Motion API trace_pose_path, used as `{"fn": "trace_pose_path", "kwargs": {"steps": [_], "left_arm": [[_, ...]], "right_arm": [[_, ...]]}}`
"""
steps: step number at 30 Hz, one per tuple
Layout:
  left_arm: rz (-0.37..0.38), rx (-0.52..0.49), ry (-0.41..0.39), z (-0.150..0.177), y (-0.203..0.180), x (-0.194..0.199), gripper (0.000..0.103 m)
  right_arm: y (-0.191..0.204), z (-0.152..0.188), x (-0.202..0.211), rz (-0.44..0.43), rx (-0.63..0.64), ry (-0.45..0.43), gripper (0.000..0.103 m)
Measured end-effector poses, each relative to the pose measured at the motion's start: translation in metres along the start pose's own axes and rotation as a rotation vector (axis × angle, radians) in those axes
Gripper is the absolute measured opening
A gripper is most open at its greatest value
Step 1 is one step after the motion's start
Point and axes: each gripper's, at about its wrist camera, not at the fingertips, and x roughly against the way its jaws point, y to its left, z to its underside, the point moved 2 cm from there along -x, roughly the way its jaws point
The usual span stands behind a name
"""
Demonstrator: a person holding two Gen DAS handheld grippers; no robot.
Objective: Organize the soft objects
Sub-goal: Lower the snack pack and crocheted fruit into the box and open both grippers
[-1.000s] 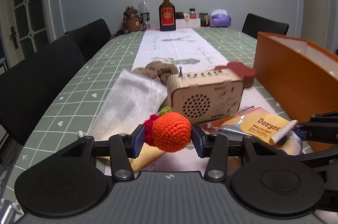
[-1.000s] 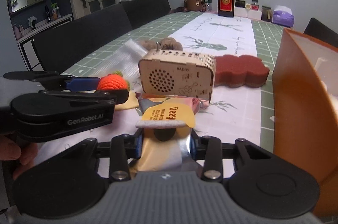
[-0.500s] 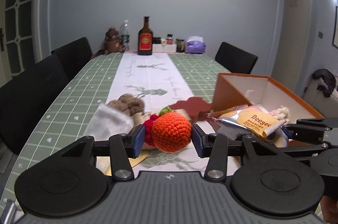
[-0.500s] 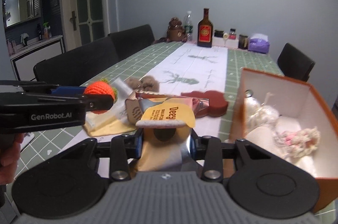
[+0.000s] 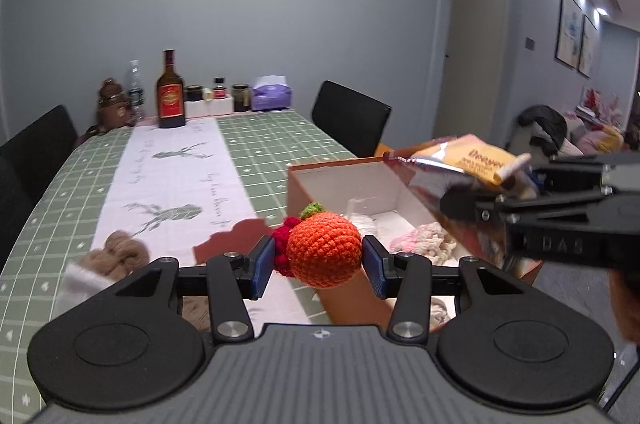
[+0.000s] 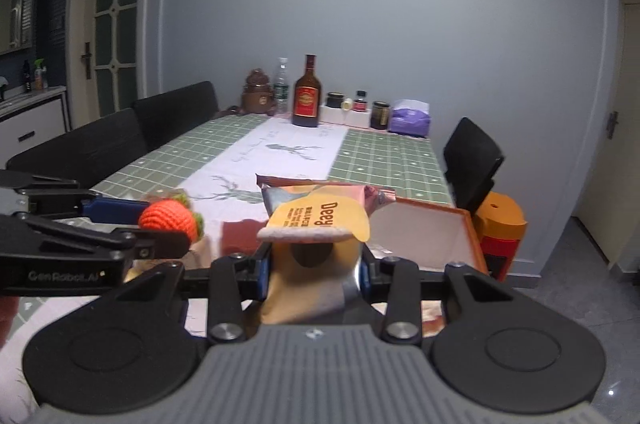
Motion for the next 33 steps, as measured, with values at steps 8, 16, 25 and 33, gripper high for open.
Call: {"fn": "trace_pose_path", "kwargs": {"steps": [8,16,25,33], "left_arm": [[0.126,-0.176,0.079,-0.027,-0.043,-0.065,0.054],[0.248,-0.307,0.29,-0.003,-0.071,-0.112,0.054],[0.291,-0.376,0.448,0.018,-0.08,-0.131,0.054],[0.269,-0.424,0.515,0.023,-0.089,-0.136,0.054]], "right_arm": [[-0.059,-0.011,-0.05,0.032,-0.024,0.151,0.039],[-0.093,0.019,-0.107,-0.002,-0.075,0.419,0.039],[-0.097,0.047,-0.121,-0.059,-0.099,0.563,0.039],[-0.088,0.048,-0.128,-0.04,0.024,0.653,0.04]]}}
